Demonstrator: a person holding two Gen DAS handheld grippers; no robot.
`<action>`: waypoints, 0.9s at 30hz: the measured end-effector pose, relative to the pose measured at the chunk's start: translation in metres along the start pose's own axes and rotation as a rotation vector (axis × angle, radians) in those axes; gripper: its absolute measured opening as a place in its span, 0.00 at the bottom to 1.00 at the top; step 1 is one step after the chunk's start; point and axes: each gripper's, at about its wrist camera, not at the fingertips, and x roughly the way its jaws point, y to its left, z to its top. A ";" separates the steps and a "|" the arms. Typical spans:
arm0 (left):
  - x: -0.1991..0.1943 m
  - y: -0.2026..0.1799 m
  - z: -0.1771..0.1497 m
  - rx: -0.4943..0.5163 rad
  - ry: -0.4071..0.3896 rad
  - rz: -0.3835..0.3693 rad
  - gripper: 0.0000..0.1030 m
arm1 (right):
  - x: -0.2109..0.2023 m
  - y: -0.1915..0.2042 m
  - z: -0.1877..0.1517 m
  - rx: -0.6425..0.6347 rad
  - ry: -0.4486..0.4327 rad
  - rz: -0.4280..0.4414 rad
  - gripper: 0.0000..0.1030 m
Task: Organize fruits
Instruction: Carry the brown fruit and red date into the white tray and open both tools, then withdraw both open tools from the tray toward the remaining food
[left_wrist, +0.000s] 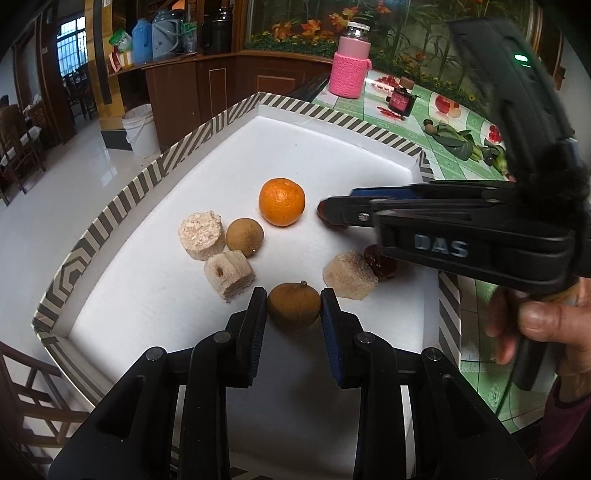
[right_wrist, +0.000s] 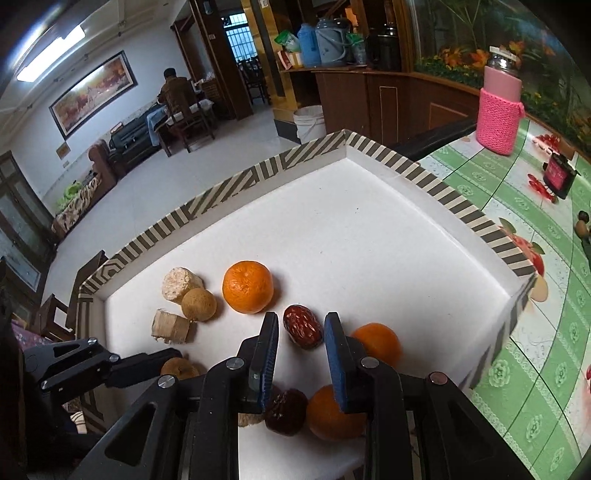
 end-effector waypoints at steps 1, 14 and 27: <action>0.000 0.000 0.000 -0.002 -0.003 0.001 0.38 | -0.003 -0.001 0.000 0.007 -0.008 0.006 0.24; -0.026 -0.021 0.012 0.034 -0.128 0.091 0.54 | -0.086 -0.019 -0.034 0.092 -0.179 -0.056 0.24; -0.027 -0.068 0.018 0.111 -0.161 0.092 0.54 | -0.132 -0.049 -0.085 0.204 -0.218 -0.150 0.24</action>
